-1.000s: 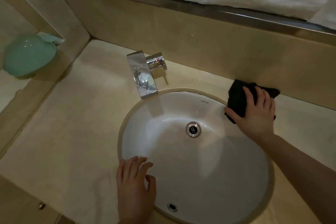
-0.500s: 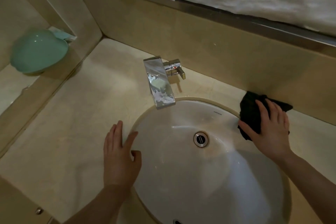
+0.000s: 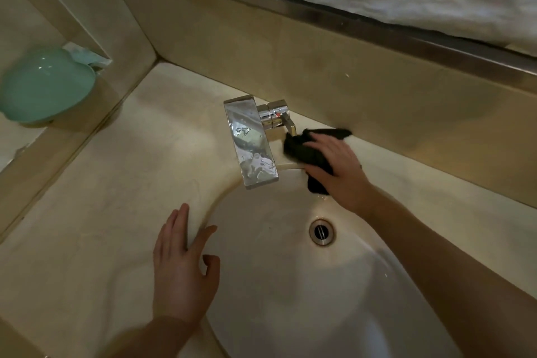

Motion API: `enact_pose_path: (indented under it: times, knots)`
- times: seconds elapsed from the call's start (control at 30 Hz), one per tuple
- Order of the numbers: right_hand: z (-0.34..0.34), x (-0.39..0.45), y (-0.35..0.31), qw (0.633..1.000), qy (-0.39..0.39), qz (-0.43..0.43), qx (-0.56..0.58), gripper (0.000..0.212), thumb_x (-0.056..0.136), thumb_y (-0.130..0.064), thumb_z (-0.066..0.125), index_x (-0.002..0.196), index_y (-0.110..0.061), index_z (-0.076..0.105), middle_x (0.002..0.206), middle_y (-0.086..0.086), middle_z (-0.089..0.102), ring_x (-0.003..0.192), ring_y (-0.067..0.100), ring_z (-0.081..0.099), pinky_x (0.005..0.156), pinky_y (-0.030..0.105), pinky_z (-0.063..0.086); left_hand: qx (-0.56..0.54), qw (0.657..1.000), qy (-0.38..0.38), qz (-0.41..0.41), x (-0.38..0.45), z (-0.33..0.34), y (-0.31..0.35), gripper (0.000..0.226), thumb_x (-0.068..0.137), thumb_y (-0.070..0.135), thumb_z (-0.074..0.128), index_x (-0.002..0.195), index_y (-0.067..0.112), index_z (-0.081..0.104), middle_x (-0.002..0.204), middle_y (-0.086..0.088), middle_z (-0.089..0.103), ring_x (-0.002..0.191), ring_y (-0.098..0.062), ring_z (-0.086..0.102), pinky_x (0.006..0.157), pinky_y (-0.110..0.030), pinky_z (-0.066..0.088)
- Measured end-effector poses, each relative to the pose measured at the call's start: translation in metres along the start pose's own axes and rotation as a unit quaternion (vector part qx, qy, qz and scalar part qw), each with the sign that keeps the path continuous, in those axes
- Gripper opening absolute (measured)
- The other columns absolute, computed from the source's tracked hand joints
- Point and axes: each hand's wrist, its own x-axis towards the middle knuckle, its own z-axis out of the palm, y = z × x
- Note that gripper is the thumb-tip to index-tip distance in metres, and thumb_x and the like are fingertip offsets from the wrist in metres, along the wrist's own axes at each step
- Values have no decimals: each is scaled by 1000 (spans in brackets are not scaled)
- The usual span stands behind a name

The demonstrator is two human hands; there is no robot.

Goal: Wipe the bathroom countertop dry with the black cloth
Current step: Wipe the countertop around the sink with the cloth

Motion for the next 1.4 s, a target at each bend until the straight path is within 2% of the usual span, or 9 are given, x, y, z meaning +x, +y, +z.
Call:
enact_pose_path:
  times: [0.13,0.27,0.37,0.6,0.77,0.9,1.03,1.13,1.4]
  knots:
    - [-11,-37,-16,984,-115,2,132,25,99,-23,54,123,-22,63,100,-13,68,89,2,63,80,27,49,2,1000,1,-2,0,0,-1,46,75,21,43,109,17,73,156,-17,35,144,-39,32,114,-48,28]
    - [-42,-67,-15,972,54,88,209,34,98,-10,56,118,-37,61,85,-13,67,71,8,63,65,28,55,-2,1000,-6,-9,-1,0,0,43,76,23,43,107,19,72,157,-14,34,146,-36,30,116,-46,25]
    - [-52,-56,-10,954,164,124,220,36,96,-17,60,117,-45,58,97,-16,66,88,8,62,78,24,51,-6,1000,-8,-14,-2,0,-2,40,76,24,43,104,20,72,158,-12,34,147,-34,29,116,-46,25]
    - [17,18,-8,991,72,91,-68,58,93,-51,51,144,-25,46,151,2,40,142,24,30,117,41,18,-15,1000,-1,-14,0,1,-3,37,76,23,43,99,19,72,157,-12,36,145,-34,31,115,-44,27]
    - [55,3,-35,989,33,-75,-120,50,93,-43,51,136,-19,56,146,7,48,135,30,42,109,49,34,-5,1000,-8,-14,0,0,-2,35,77,22,44,98,18,71,156,-13,36,146,-33,30,116,-45,26]
    - [45,-33,-48,984,-114,-125,-53,39,96,-27,57,134,-25,57,135,-4,58,122,16,53,106,33,40,-5,1000,-12,-19,-1,-1,-2,31,77,18,48,98,19,71,157,-13,35,146,-33,29,116,-47,26]
    - [-4,-38,-49,993,-11,-92,69,18,100,-22,53,110,-24,68,97,-12,70,83,3,66,76,28,56,-18,1000,-4,-17,0,-2,-1,33,78,24,44,94,19,71,156,-13,36,146,-33,30,115,-48,28]
    - [-18,-15,-33,988,149,-3,31,30,98,-18,56,128,-22,59,112,-15,55,103,7,53,89,25,39,-19,1000,-9,-16,0,-1,-2,31,77,24,45,94,21,70,157,-11,35,147,-32,29,114,-50,30]
    - [47,12,-26,989,72,15,-125,59,96,-33,40,148,-5,37,151,18,39,138,38,35,118,50,27,-26,1000,-8,-9,0,0,-3,27,74,21,51,94,23,69,159,-10,32,148,-31,27,114,-52,30]
